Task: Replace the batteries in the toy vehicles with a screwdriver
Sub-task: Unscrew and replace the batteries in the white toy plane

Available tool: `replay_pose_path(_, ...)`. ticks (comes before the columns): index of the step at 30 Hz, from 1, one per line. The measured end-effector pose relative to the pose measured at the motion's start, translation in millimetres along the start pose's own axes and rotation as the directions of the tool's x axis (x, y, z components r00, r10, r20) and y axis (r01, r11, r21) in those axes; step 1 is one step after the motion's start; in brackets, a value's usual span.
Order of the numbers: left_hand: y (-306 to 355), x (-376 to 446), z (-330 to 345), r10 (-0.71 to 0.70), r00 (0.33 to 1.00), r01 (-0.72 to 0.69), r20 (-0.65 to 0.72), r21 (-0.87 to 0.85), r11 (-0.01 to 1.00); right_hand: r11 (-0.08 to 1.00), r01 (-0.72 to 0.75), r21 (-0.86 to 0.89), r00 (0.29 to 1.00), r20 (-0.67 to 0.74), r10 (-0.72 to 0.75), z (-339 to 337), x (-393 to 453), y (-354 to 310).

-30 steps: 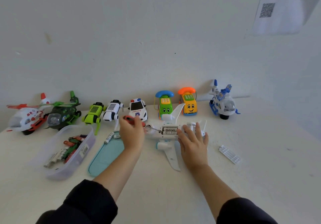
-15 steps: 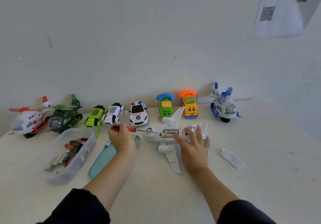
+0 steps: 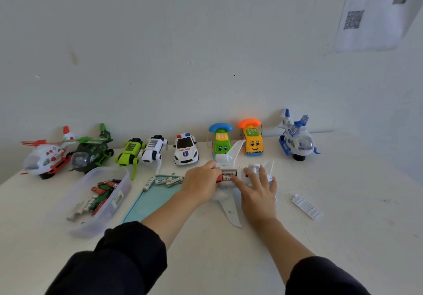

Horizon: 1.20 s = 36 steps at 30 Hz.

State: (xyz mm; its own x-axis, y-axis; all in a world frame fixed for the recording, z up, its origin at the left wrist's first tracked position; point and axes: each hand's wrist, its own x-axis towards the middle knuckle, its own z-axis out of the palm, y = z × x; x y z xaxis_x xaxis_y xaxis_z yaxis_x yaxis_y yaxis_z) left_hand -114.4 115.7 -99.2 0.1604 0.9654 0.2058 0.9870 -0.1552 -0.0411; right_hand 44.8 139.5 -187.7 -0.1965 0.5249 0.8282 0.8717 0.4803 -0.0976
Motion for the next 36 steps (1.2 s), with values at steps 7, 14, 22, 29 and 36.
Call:
replay_pose_path(7, -43, -25, -28, -0.160, 0.986, 0.161, -0.038, 0.020, 0.987, 0.995, 0.103, 0.018, 0.995, 0.015, -0.103, -1, 0, -2)
replay_pose_path(14, -146, -73, -52, -0.742, 0.665, 0.746, -0.077, 0.036, 0.665, 0.999, 0.008, 0.044, 1.000, -0.002, -0.008, -5, 2, -18)
replay_pose_path(22, -169, -82, -29, -0.735, 0.669, 0.740, 0.109, -0.190, 0.645, 0.998, -0.027, 0.058, 0.999, 0.029, 0.025, -3, -1, -19)
replay_pose_path(29, -139, -60, -25, -0.652, 0.740, 0.670, 0.164, -0.247, 0.700, 0.995, -0.051, 0.091, 0.998, 0.042, 0.047, -2, -2, -17)
replay_pose_path(36, -114, -48, -50, -0.584, 0.745, 0.650, 0.322, -0.155, 0.744, 0.981, -0.111, 0.159, 0.994, 0.022, 0.109, -3, -3, -15)
